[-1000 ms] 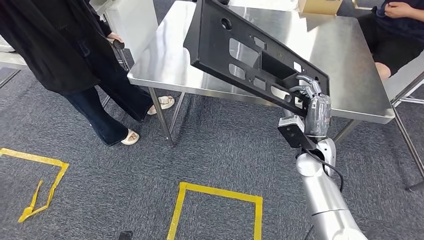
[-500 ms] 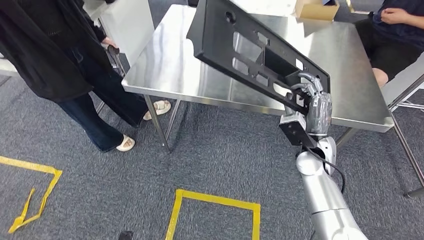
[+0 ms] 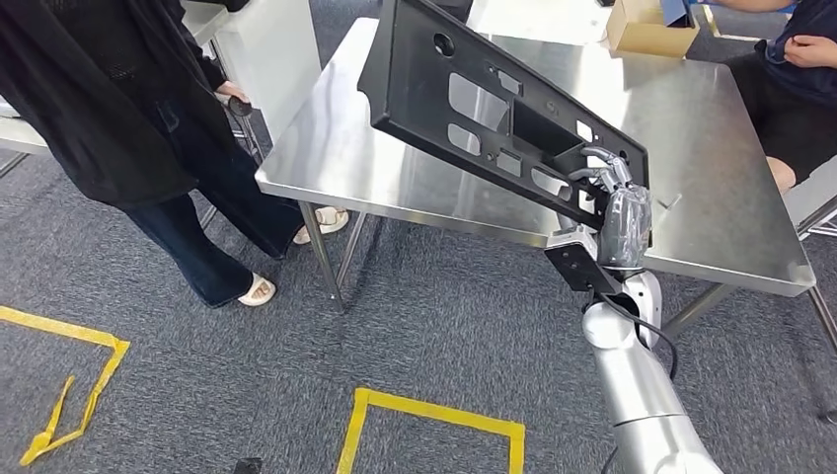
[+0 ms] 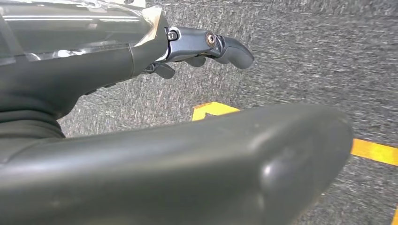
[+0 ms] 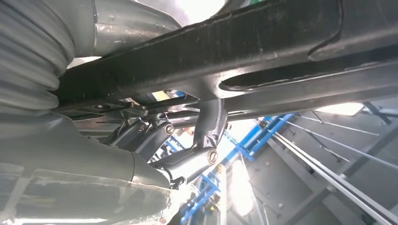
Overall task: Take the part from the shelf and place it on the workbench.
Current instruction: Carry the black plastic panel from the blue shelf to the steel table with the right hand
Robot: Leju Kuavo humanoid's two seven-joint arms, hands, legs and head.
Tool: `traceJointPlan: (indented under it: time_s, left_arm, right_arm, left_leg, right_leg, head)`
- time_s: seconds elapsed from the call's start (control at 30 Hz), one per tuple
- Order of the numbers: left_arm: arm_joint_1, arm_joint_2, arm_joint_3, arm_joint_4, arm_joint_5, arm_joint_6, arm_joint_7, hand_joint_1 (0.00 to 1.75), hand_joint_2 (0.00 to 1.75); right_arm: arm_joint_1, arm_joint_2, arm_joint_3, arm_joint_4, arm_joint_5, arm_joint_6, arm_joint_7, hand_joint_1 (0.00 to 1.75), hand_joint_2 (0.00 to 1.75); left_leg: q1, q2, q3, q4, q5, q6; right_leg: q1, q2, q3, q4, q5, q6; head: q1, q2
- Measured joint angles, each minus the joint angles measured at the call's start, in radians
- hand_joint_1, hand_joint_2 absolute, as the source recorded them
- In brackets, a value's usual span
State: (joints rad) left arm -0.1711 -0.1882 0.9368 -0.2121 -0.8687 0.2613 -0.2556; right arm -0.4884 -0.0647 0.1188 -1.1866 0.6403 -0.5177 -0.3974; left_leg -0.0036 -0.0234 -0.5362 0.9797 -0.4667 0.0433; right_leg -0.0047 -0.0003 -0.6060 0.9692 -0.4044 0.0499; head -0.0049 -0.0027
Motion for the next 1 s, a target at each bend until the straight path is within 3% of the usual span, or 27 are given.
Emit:
traceJointPlan:
  time_s: [0.07, 0.13, 0.2, 0.27, 0.3, 0.33, 0.4, 0.43, 0.5, 0.6, 0.67, 0.73, 0.8, 0.83, 0.87, 0.93, 1.0]
  left_arm:
    - [-0.001, 0.000, 0.000, 0.000, -0.001, 0.000, 0.001, 0.00, 0.00]
    - [-0.002, -0.001, -0.001, 0.000, -0.003, 0.000, 0.001, 0.00, 0.00]
    - [-0.003, -0.001, -0.002, 0.000, -0.004, 0.000, 0.002, 0.00, 0.00]
    - [-0.002, -0.001, -0.003, 0.000, -0.005, 0.000, 0.004, 0.00, 0.00]
    - [-0.001, -0.001, -0.004, 0.000, -0.006, 0.000, 0.005, 0.00, 0.00]
    - [0.000, -0.001, -0.004, 0.000, -0.006, 0.000, 0.005, 0.00, 0.00]
    - [0.000, -0.001, -0.004, 0.000, -0.007, 0.000, 0.006, 0.00, 0.00]
    - [-0.001, 0.000, -0.004, 0.000, -0.007, 0.000, 0.006, 0.00, 0.00]
    - [-0.002, -0.001, -0.005, 0.000, -0.007, 0.000, 0.006, 0.00, 0.00]
    - [0.000, -0.001, -0.006, 0.000, -0.007, 0.001, 0.008, 0.00, 0.00]
    - [-0.002, -0.002, -0.006, 0.000, -0.008, 0.001, 0.009, 0.00, 0.00]
    - [-0.004, -0.002, -0.006, 0.000, -0.009, 0.001, 0.009, 0.00, 0.00]
    - [-0.002, -0.003, -0.007, 0.000, -0.010, 0.000, 0.010, 0.00, 0.00]
    - [-0.001, -0.003, -0.007, 0.000, -0.010, 0.000, 0.010, 0.00, 0.00]
    - [-0.001, -0.004, -0.007, 0.000, -0.010, 0.000, 0.010, 0.00, 0.00]
    - [-0.001, -0.004, -0.007, 0.000, -0.011, 0.000, 0.011, 0.00, 0.00]
    - [-0.002, -0.004, -0.007, 0.000, -0.011, 0.000, 0.011, 0.00, 0.00]
  right_arm:
    - [0.001, 0.000, -0.001, 0.000, 0.001, 0.000, 0.001, 1.75, 1.75]
    - [-0.002, -0.001, -0.002, -0.002, 0.001, 0.000, 0.002, 1.75, 1.75]
    - [-0.005, -0.001, -0.004, -0.003, 0.001, 0.000, 0.002, 1.75, 1.75]
    - [-0.002, 0.000, -0.004, -0.003, 0.001, 0.001, 0.002, 1.75, 1.75]
    - [0.000, 0.000, -0.004, -0.003, 0.001, 0.001, 0.002, 1.75, 1.75]
    - [0.001, 0.000, -0.004, -0.003, 0.001, 0.001, 0.002, 1.75, 1.75]
    - [0.002, 0.001, -0.004, -0.003, 0.001, 0.001, 0.002, 1.75, 1.75]
    - [0.001, 0.001, -0.004, -0.003, 0.001, 0.001, 0.002, 1.75, 1.75]
    - [0.000, 0.002, -0.004, -0.005, 0.001, 0.001, 0.002, 1.75, 1.75]
    - [0.001, 0.002, -0.004, -0.008, 0.006, 0.001, 0.002, 1.75, 1.75]
    - [0.000, 0.003, -0.004, -0.009, 0.010, 0.001, 0.002, 1.75, 1.75]
    - [0.001, 0.004, -0.005, -0.010, 0.012, 0.001, 0.002, 1.75, 1.75]
    - [0.010, 0.003, -0.006, -0.010, 0.014, 0.000, 0.003, 1.75, 1.75]
    - [0.014, 0.003, -0.006, -0.010, 0.015, 0.000, 0.004, 1.75, 1.75]
    - [0.016, 0.003, -0.006, -0.011, 0.015, 0.000, 0.004, 1.75, 1.75]
    - [0.017, 0.003, -0.007, -0.011, 0.015, 0.000, 0.004, 1.75, 1.75]
    - [0.018, 0.003, -0.008, -0.011, 0.015, 0.000, 0.004, 1.75, 1.75]
  left_leg:
    - [0.000, 0.002, 0.001, 0.010, -0.005, -0.009]
    - [0.002, 0.007, -0.024, 0.068, -0.016, -0.017]
    - [0.005, 0.011, -0.097, 0.189, -0.052, -0.026]
    - [0.008, 0.014, -0.178, 0.291, -0.091, -0.033]
    - [0.008, 0.015, -0.200, 0.300, -0.088, -0.034]
    - [0.008, 0.015, -0.200, 0.270, -0.063, -0.033]
    - [0.007, 0.019, -0.154, 0.131, 0.030, -0.023]
    - [0.005, 0.020, -0.128, 0.067, 0.056, -0.018]
    - [-0.001, 0.022, -0.099, 0.006, 0.065, -0.006]
    - [-0.003, 0.019, -0.072, -0.005, 0.066, 0.013]
    - [-0.001, 0.018, -0.055, -0.009, 0.065, 0.023]
    - [-0.002, 0.016, -0.048, -0.009, 0.056, 0.028]
    - [-0.003, 0.012, -0.039, -0.009, 0.044, 0.029]
    - [-0.003, 0.010, -0.031, -0.009, 0.037, 0.028]
    - [-0.003, 0.009, -0.021, -0.009, 0.029, 0.026]
    - [-0.004, 0.006, -0.001, -0.009, 0.012, 0.020]
    - [-0.006, 0.005, 0.008, -0.010, -0.001, 0.010]
  right_leg:
    - [-0.003, 0.001, 0.014, -0.002, 0.001, -0.018]
    - [-0.010, 0.002, 0.032, -0.004, -0.005, -0.032]
    - [-0.011, 0.002, 0.045, -0.005, -0.015, -0.043]
    - [-0.010, 0.002, 0.056, -0.005, -0.027, -0.046]
    - [-0.010, 0.003, 0.063, -0.005, -0.034, -0.045]
    - [-0.010, 0.003, 0.072, -0.005, -0.042, -0.044]
    - [-0.010, 0.003, 0.093, -0.005, -0.057, -0.039]
    - [-0.008, 0.004, 0.102, -0.006, -0.065, -0.034]
    - [-0.004, 0.004, 0.113, -0.006, -0.076, -0.021]
    - [-0.003, 0.004, 0.116, 0.015, -0.081, -0.001]
    - [-0.004, 0.003, 0.076, 0.090, -0.099, 0.004]
    - [-0.005, 0.003, -0.009, 0.222, -0.140, -0.001]
    - [-0.006, 0.003, -0.078, 0.295, -0.170, -0.001]
    - [-0.006, 0.003, -0.087, 0.278, -0.162, 0.004]
    - [-0.006, 0.003, -0.075, 0.221, -0.132, 0.012]
    - [-0.005, 0.002, -0.029, 0.071, -0.042, 0.025]
    - [0.001, 0.001, -0.001, -0.005, 0.006, 0.010]
  head:
    - [0.000, 0.000]
    - [-0.002, 0.000]
    - [-0.004, 0.000]
    - [-0.005, 0.000]
    - [-0.005, 0.000]
    - [-0.005, 0.000]
    - [-0.005, 0.000]
    - [-0.005, 0.000]
    - [-0.005, 0.000]
    - [-0.005, 0.000]
    - [-0.004, 0.000]
    - [-0.002, 0.000]
    - [-0.002, 0.000]
    - [-0.002, 0.000]
    - [-0.002, 0.000]
    - [-0.002, 0.000]
    - [-0.002, 0.000]
